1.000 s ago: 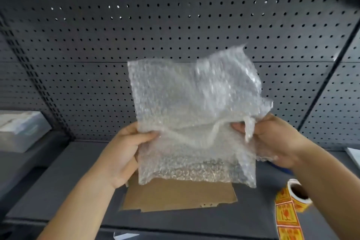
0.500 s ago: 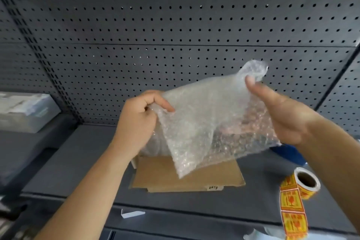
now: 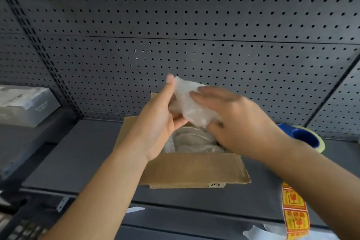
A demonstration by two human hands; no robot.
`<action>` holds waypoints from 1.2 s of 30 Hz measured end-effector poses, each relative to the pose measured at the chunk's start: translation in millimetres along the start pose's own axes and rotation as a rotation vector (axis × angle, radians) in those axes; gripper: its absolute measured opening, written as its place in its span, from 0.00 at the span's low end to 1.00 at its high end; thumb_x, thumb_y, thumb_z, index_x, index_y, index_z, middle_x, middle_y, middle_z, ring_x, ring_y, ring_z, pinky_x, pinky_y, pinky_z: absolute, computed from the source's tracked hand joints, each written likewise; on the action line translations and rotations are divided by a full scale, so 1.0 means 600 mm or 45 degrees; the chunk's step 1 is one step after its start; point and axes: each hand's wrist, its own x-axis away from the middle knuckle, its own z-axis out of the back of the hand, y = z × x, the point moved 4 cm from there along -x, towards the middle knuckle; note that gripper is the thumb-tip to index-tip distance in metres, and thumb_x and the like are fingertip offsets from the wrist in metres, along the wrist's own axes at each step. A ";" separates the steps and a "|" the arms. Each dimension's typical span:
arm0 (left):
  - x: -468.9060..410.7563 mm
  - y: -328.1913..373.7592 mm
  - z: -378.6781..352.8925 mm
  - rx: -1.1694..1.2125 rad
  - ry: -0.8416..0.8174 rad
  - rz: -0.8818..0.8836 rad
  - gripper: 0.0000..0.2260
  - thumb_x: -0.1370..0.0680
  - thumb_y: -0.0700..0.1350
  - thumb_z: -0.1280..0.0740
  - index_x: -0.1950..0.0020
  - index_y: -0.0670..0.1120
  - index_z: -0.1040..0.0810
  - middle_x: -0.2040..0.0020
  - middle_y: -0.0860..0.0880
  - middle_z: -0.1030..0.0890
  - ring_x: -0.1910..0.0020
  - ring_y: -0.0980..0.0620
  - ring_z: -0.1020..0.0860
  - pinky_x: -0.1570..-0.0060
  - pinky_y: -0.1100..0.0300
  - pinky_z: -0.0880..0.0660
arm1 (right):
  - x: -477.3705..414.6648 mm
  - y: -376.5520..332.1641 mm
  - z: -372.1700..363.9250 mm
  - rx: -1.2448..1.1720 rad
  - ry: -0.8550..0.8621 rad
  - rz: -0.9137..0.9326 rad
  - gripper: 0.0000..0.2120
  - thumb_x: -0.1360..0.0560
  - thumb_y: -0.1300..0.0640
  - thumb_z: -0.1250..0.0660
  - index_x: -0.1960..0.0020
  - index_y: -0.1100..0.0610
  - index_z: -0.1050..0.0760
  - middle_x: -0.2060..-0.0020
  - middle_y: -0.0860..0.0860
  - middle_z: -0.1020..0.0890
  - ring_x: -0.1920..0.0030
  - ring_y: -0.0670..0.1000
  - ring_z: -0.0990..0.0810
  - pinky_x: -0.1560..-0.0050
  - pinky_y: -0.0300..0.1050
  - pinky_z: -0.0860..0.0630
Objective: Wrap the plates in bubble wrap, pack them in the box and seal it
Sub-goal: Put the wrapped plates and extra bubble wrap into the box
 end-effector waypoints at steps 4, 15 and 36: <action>0.004 0.008 -0.021 0.027 0.009 -0.004 0.20 0.16 0.55 0.38 0.36 0.42 0.20 0.45 0.46 0.14 0.44 0.53 0.15 0.39 0.56 0.22 | 0.008 -0.014 -0.013 -0.248 -0.429 -0.115 0.44 0.26 0.34 0.34 0.19 0.40 0.55 0.19 0.39 0.53 0.21 0.40 0.50 0.23 0.43 0.44; -0.010 -0.005 -0.009 -0.994 -0.184 -0.124 0.24 0.16 0.58 0.39 0.20 0.61 0.39 0.30 0.59 0.23 0.35 0.62 0.24 0.29 0.55 0.30 | -0.038 0.080 0.050 -0.057 -0.197 -0.610 0.26 0.22 0.55 0.33 0.28 0.48 0.40 0.57 0.52 0.23 0.65 0.49 0.23 0.71 0.44 0.27; -0.020 -0.106 0.025 -1.900 -0.484 0.125 0.25 0.17 0.66 0.49 0.25 0.59 0.27 0.22 0.58 0.35 0.24 0.48 0.36 0.27 0.47 0.42 | -0.090 0.046 -0.123 0.570 -0.945 -0.343 0.09 0.20 0.61 0.36 0.42 0.58 0.21 0.55 0.56 0.21 0.56 0.54 0.21 0.58 0.43 0.31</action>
